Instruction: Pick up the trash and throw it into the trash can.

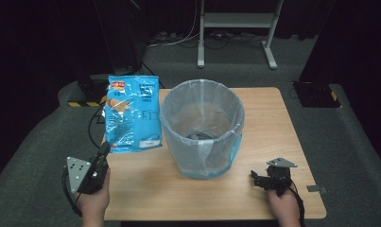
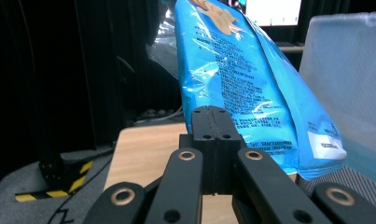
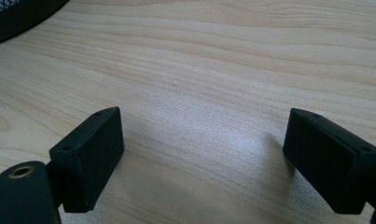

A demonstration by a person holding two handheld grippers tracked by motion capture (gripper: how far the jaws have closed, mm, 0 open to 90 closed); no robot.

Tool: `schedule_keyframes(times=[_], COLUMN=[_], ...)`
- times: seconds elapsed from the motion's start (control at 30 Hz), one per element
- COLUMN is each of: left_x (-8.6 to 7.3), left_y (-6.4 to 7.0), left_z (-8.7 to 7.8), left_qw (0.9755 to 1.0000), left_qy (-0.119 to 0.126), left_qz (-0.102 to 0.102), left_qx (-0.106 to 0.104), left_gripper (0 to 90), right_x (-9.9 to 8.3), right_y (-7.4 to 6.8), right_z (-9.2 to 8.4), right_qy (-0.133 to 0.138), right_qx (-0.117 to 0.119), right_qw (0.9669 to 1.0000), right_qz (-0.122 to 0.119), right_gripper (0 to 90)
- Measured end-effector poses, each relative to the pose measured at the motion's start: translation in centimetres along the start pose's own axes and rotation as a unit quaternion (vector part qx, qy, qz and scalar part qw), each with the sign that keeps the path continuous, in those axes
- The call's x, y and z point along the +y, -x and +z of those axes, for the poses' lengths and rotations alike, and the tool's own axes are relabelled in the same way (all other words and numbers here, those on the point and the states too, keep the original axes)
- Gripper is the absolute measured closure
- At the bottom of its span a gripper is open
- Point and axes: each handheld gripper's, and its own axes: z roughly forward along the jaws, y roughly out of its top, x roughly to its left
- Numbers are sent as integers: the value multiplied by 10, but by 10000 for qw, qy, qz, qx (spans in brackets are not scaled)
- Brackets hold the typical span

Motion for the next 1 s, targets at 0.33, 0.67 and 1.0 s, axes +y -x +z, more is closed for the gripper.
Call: schedule_keyframes(times=[0.33, 0.67, 1.0], left_x=[22, 52, 73], left_y=[-1, -5, 8], left_z=[-3, -6, -2], left_qw=[9991, 9963, 9928], left_qy=[398, 824, 1188], left_qz=[23, 18, -59], left_qx=[159, 244, 119], left_gripper=[900, 900, 900], right_x=[0, 0, 0], right_y=[0, 0, -1], right_z=[0, 0, 0], right_qy=[8, 8, 1], right_qx=[15, 14, 32], right_qw=[10000, 10000, 10000], right_qz=[-4, -4, 20], right_gripper=[122, 122, 123])
